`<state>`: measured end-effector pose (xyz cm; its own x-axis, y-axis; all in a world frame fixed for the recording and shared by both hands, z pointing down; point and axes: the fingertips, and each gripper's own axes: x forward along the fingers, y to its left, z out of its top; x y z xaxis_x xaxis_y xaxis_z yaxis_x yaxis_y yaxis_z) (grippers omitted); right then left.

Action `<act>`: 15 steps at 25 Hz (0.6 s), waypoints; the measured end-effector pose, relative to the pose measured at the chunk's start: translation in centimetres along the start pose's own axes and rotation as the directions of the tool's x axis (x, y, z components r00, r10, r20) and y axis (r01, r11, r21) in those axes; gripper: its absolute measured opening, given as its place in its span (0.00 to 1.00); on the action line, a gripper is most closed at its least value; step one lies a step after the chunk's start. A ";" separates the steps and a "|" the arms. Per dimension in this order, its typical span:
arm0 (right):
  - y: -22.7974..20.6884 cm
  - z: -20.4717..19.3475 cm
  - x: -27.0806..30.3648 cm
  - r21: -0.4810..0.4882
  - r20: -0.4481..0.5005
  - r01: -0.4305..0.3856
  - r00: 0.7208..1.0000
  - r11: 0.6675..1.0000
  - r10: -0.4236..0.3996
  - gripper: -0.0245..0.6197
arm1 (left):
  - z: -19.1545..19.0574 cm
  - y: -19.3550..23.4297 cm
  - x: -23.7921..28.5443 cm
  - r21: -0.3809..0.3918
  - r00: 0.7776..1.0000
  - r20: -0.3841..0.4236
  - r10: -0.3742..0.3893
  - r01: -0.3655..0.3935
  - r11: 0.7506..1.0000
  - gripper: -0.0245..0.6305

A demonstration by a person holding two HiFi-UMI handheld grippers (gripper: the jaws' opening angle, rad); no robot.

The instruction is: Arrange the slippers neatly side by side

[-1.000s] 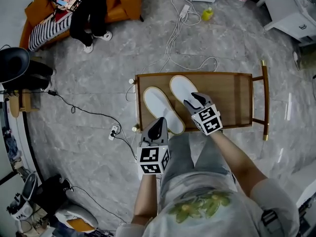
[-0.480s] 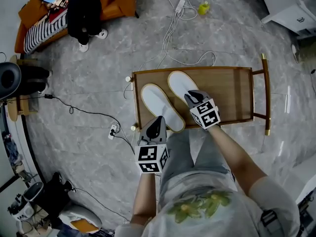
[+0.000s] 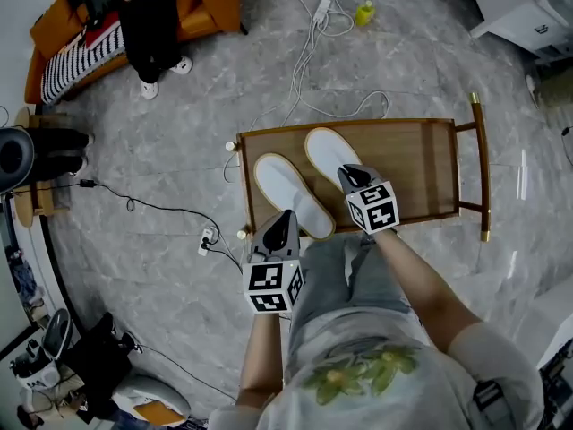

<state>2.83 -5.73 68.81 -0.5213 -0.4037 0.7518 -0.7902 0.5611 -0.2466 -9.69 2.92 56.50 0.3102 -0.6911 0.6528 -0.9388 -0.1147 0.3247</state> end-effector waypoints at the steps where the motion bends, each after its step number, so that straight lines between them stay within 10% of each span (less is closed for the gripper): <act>1: -0.1 0.1 -0.2 0.019 0.003 0.007 1.000 1.000 -0.007 0.08 | 0.1 -0.1 0.1 0.000 1.000 -0.001 -0.003 0.003 1.000 0.06; 15: -0.9 0.5 -2.1 0.301 0.050 0.102 0.991 0.948 -0.122 0.08 | 0.6 -1.1 0.6 0.041 0.999 -0.015 -0.052 0.053 0.998 0.06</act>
<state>4.44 -5.71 67.13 -0.4365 -0.5050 0.7446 -0.8992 0.2739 -0.3413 -8.55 2.23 56.10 0.3612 -0.6733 0.6452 -0.9264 -0.1802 0.3306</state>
